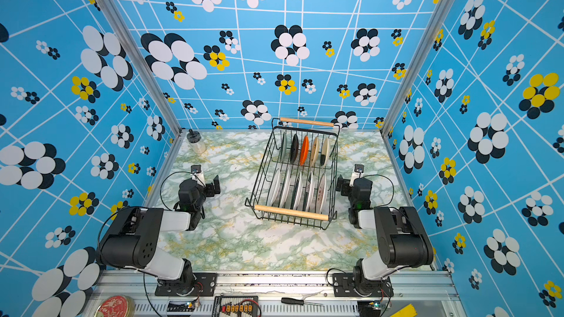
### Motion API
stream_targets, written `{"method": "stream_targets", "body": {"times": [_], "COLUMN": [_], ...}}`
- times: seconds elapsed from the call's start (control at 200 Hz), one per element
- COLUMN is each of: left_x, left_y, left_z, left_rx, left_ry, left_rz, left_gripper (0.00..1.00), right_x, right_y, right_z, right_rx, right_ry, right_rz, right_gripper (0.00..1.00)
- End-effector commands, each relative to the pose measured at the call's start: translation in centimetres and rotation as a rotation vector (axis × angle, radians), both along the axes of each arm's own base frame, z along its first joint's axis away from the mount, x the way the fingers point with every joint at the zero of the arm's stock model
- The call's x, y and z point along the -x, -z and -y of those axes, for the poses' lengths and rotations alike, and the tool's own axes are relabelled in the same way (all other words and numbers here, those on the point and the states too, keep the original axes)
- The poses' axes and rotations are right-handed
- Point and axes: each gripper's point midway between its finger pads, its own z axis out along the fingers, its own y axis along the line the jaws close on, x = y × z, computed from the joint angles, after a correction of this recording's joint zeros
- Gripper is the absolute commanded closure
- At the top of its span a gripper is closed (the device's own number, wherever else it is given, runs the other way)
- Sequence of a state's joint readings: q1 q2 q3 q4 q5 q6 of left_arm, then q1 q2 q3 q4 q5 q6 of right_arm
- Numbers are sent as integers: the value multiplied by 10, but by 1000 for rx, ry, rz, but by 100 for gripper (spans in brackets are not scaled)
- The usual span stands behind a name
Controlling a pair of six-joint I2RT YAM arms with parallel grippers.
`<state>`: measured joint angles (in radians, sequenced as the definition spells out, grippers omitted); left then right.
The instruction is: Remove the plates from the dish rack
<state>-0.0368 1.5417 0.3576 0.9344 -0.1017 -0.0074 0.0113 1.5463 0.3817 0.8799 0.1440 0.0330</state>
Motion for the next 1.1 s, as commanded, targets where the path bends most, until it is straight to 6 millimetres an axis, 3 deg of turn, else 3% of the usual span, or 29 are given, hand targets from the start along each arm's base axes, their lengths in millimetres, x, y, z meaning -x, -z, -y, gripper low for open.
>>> {"method": "stream_targets", "body": {"times": [0.0, 0.45, 0.675, 0.895, 1.095], "left_x": [-4, -8, -16, 3, 20], "left_y": [-3, -12, -21, -39, -67], "left_z": [0, 2, 3, -8, -5], "left_rx": [15, -7, -6, 46, 149], "left_ry": [0, -4, -22, -114, -151], "left_rz": [2, -13, -155, -145, -250], "left_gripper": [1, 1, 1, 1, 1], "right_x": [-4, -2, 3, 7, 22], "right_y": [-6, -8, -25, -37, -73], "right_z": [-1, -2, 8, 3, 10], "right_rx": [7, 6, 5, -30, -133], "right_ry": [1, 0, 62, 48, 143], "right_rz": [25, 34, 20, -71, -111], "right_gripper": [1, 1, 1, 1, 1]}}
